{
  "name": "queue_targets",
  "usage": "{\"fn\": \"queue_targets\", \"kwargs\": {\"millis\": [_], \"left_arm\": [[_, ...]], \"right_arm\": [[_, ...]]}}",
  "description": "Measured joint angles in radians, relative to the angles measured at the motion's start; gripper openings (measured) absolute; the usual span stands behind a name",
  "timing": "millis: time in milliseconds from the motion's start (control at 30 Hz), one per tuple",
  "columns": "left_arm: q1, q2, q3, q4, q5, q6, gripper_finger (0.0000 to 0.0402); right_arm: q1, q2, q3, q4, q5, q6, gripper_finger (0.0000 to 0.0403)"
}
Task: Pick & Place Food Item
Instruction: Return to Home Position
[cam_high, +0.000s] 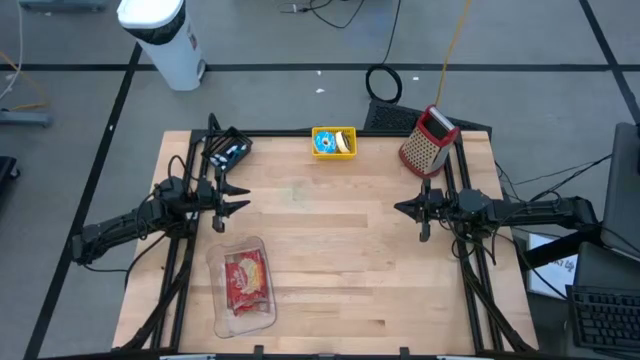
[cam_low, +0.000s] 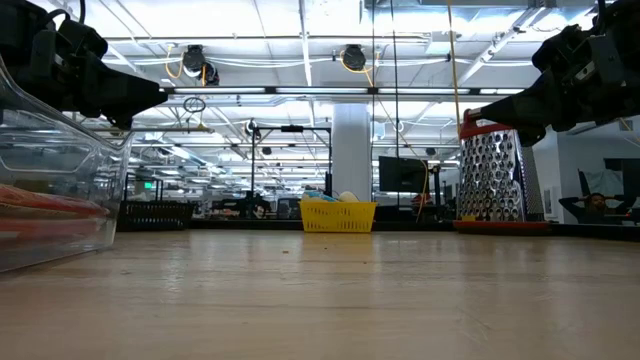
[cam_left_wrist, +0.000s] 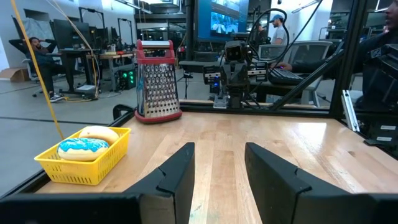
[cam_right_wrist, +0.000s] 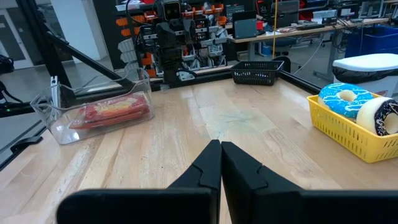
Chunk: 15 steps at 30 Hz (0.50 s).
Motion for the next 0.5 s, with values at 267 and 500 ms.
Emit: {"fn": "queue_targets", "kwargs": {"millis": [267,500], "left_arm": [[0.0,0.0,0.0,0.0,0.0,0.0,0.0143],[0.0,0.0,0.0,0.0,0.0,0.0,0.0143]], "right_arm": [[0.0,0.0,0.0,0.0,0.0,0.0,0.0002],[0.0,0.0,0.0,0.0,0.0,0.0,0.0003]]}}
